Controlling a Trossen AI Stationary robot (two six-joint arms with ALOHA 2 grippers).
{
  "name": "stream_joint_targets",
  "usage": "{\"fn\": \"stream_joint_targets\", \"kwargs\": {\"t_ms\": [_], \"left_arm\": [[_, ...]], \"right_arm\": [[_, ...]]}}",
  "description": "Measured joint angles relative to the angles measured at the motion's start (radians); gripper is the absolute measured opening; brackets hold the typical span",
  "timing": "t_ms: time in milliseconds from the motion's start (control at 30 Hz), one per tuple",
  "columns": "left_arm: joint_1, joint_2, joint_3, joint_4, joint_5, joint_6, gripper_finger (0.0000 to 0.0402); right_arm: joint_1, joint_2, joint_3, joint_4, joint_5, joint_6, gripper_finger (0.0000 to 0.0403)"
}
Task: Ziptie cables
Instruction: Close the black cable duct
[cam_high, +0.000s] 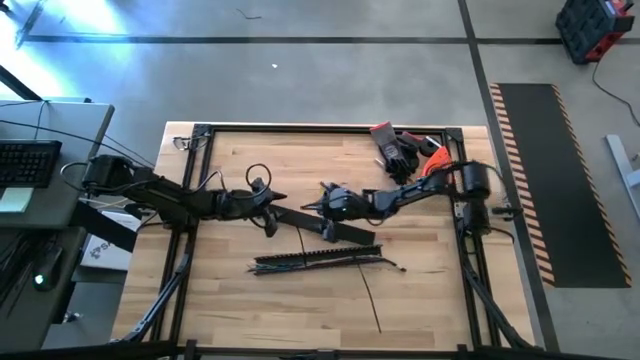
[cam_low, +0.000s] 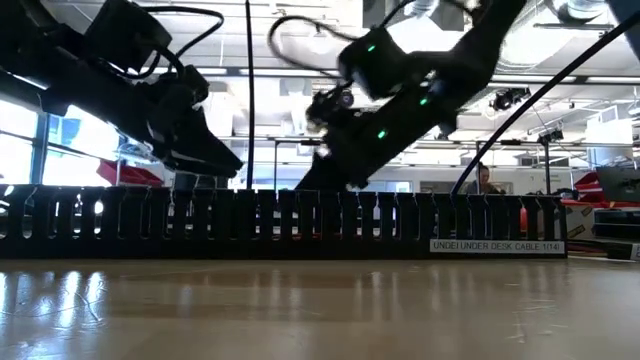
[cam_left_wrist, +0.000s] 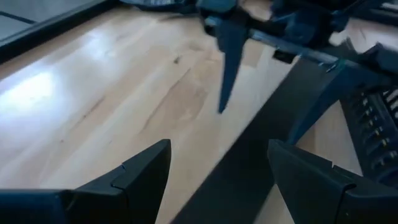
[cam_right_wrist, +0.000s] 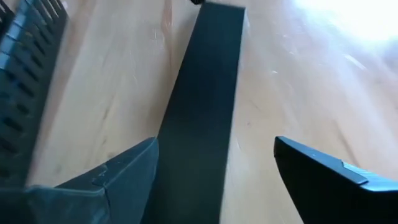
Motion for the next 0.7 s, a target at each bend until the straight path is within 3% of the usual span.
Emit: {"fn": "stream_joint_targets", "kwargs": {"t_ms": [267, 500, 700], "left_arm": [[-0.056, 0.001, 0.000, -0.011, -0.031, -0.018, 0.0252], [-0.105, 0.001, -0.001, -0.025, -0.135, -0.019, 0.0252], [-0.119, 0.001, -0.001, -0.023, -0.190, -0.020, 0.0252]], "right_arm": [[-0.006, 0.156, 0.125, 0.013, -0.004, 0.011, 0.0310], [-0.039, 0.225, 0.138, 0.009, -0.022, 0.056, 0.0285], [-0.050, 0.226, 0.132, 0.021, -0.033, 0.004, 0.0260]]}}
